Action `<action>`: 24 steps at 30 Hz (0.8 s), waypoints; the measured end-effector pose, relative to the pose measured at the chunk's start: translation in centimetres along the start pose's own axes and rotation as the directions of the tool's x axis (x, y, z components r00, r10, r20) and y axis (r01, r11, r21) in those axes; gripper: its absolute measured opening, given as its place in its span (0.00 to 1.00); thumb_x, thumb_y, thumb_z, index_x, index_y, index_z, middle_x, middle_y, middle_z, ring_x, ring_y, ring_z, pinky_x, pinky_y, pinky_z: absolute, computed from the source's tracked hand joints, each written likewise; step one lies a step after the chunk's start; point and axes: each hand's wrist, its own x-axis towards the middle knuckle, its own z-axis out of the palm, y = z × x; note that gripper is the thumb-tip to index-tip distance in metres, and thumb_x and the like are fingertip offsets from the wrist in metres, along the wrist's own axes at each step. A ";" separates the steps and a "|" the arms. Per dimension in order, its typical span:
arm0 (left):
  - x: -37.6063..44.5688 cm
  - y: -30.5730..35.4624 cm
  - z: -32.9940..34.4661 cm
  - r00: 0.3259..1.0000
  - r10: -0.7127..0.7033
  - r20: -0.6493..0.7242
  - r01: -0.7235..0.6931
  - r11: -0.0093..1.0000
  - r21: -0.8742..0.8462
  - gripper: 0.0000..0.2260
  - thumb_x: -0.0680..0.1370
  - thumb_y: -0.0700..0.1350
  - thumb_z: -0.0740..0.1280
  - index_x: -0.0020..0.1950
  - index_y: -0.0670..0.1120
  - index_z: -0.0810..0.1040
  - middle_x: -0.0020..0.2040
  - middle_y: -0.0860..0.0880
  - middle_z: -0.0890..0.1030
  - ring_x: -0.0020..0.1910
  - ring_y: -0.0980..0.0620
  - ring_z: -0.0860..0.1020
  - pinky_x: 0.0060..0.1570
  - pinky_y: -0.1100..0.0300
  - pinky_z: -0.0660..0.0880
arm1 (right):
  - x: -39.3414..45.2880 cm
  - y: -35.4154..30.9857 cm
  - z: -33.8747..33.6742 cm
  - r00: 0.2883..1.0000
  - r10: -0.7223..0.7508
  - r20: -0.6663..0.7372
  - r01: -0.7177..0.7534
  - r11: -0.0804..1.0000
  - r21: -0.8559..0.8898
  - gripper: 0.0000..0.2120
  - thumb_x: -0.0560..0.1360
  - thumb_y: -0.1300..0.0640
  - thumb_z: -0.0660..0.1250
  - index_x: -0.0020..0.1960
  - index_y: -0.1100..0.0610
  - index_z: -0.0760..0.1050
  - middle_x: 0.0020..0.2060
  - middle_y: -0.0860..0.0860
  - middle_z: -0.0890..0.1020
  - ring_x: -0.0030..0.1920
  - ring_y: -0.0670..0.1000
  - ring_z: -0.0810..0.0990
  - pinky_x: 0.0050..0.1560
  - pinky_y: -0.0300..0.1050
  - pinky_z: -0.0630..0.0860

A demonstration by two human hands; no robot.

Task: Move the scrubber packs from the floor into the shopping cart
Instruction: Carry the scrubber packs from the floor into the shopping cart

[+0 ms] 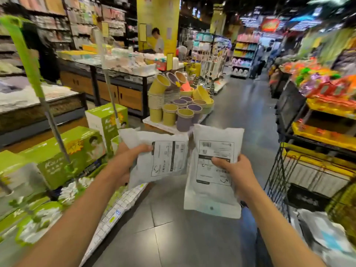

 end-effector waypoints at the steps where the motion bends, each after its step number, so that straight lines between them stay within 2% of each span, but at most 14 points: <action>1: 2.0 -0.2 1.5 0.999 -0.011 0.033 0.011 1.000 0.007 0.08 0.77 0.32 0.70 0.49 0.44 0.81 0.40 0.46 0.87 0.37 0.49 0.86 0.32 0.54 0.82 | 1.0 -0.2 -1.0 0.999 -0.003 -0.043 0.003 1.000 -0.012 0.18 0.71 0.65 0.78 0.60 0.59 0.81 0.50 0.54 0.88 0.49 0.57 0.88 0.53 0.59 0.84; 5: 10.4 -0.3 8.2 0.974 -0.047 0.222 0.044 0.999 0.017 0.11 0.75 0.31 0.70 0.54 0.42 0.81 0.47 0.42 0.86 0.39 0.49 0.86 0.34 0.54 0.83 | 4.5 -1.5 -5.2 0.957 -0.017 -0.289 0.013 1.000 -0.017 0.19 0.69 0.67 0.78 0.58 0.58 0.81 0.49 0.55 0.89 0.47 0.56 0.89 0.46 0.53 0.85; 7: 13.6 -0.9 11.7 0.947 -0.073 0.312 0.066 0.997 0.033 0.09 0.75 0.30 0.70 0.51 0.43 0.80 0.46 0.41 0.86 0.38 0.48 0.86 0.35 0.50 0.84 | 5.5 -1.8 -7.5 0.923 -0.017 -0.384 0.006 1.000 -0.029 0.19 0.69 0.67 0.78 0.59 0.58 0.80 0.49 0.54 0.89 0.46 0.54 0.89 0.41 0.47 0.85; 9: 16.3 -1.6 15.5 0.901 -0.110 0.420 0.105 0.994 0.036 0.08 0.76 0.30 0.69 0.50 0.42 0.80 0.46 0.40 0.86 0.40 0.46 0.87 0.38 0.47 0.85 | 6.3 -1.6 -9.9 0.876 -0.017 -0.482 -0.007 0.999 -0.049 0.22 0.68 0.66 0.80 0.60 0.59 0.80 0.49 0.53 0.88 0.47 0.54 0.89 0.45 0.51 0.86; 11: 18.3 -2.8 19.2 0.842 -0.141 0.520 0.131 0.990 0.056 0.12 0.75 0.30 0.70 0.57 0.40 0.79 0.51 0.38 0.86 0.47 0.42 0.87 0.44 0.44 0.84 | 6.7 -1.1 -12.5 0.817 -0.007 -0.577 -0.031 0.998 -0.055 0.22 0.67 0.66 0.80 0.59 0.59 0.80 0.49 0.54 0.88 0.47 0.55 0.89 0.47 0.53 0.86; 13: 20.0 -4.2 23.3 0.785 -0.179 0.593 0.162 0.983 0.082 0.17 0.71 0.32 0.74 0.59 0.38 0.78 0.54 0.37 0.86 0.51 0.39 0.86 0.50 0.41 0.83 | 6.6 -0.9 -15.2 0.758 -0.001 -0.653 -0.046 0.997 -0.055 0.19 0.68 0.66 0.80 0.56 0.57 0.80 0.47 0.52 0.89 0.43 0.52 0.89 0.40 0.48 0.85; 16: 21.7 -6.8 30.5 0.671 -0.225 0.707 0.171 0.974 0.148 0.13 0.69 0.33 0.74 0.51 0.43 0.82 0.50 0.40 0.87 0.48 0.40 0.86 0.49 0.42 0.83 | 6.2 -0.6 -20.1 0.654 0.014 -0.756 -0.080 0.995 -0.051 0.19 0.68 0.65 0.80 0.56 0.56 0.79 0.46 0.52 0.88 0.41 0.50 0.89 0.36 0.44 0.83; 18: 22.6 -8.8 35.6 0.606 -0.256 0.754 0.174 0.967 0.188 0.09 0.72 0.33 0.74 0.50 0.44 0.83 0.47 0.42 0.88 0.44 0.44 0.87 0.47 0.44 0.83 | 6.2 -0.2 -23.7 0.596 0.018 -0.803 -0.103 0.993 -0.054 0.20 0.67 0.65 0.81 0.57 0.57 0.79 0.47 0.53 0.89 0.42 0.52 0.89 0.37 0.45 0.83; 19: 23.0 -9.8 38.2 0.567 -0.271 0.778 0.178 0.962 0.205 0.11 0.71 0.35 0.75 0.51 0.44 0.83 0.47 0.42 0.88 0.44 0.44 0.87 0.48 0.43 0.83 | 6.3 0.1 -25.6 0.565 0.021 -0.825 -0.111 0.993 -0.051 0.20 0.67 0.64 0.81 0.56 0.57 0.80 0.46 0.52 0.89 0.42 0.52 0.89 0.37 0.45 0.83; 22: 23.8 -12.4 46.0 0.445 -0.305 0.842 0.167 0.952 0.256 0.28 0.58 0.45 0.79 0.57 0.43 0.82 0.52 0.38 0.86 0.51 0.37 0.85 0.54 0.35 0.80 | 6.6 0.7 -31.0 0.495 0.020 -0.869 -0.117 0.992 -0.044 0.18 0.68 0.65 0.80 0.56 0.56 0.80 0.45 0.50 0.89 0.40 0.49 0.88 0.34 0.40 0.81; 24: 24.0 -14.1 51.2 0.388 -0.334 0.859 0.146 0.942 0.301 0.32 0.56 0.47 0.80 0.59 0.41 0.80 0.54 0.37 0.86 0.54 0.35 0.84 0.54 0.34 0.80 | 6.7 1.2 -34.3 0.454 0.026 -0.891 -0.121 0.992 -0.033 0.17 0.69 0.65 0.80 0.55 0.56 0.80 0.44 0.49 0.88 0.38 0.47 0.88 0.32 0.37 0.80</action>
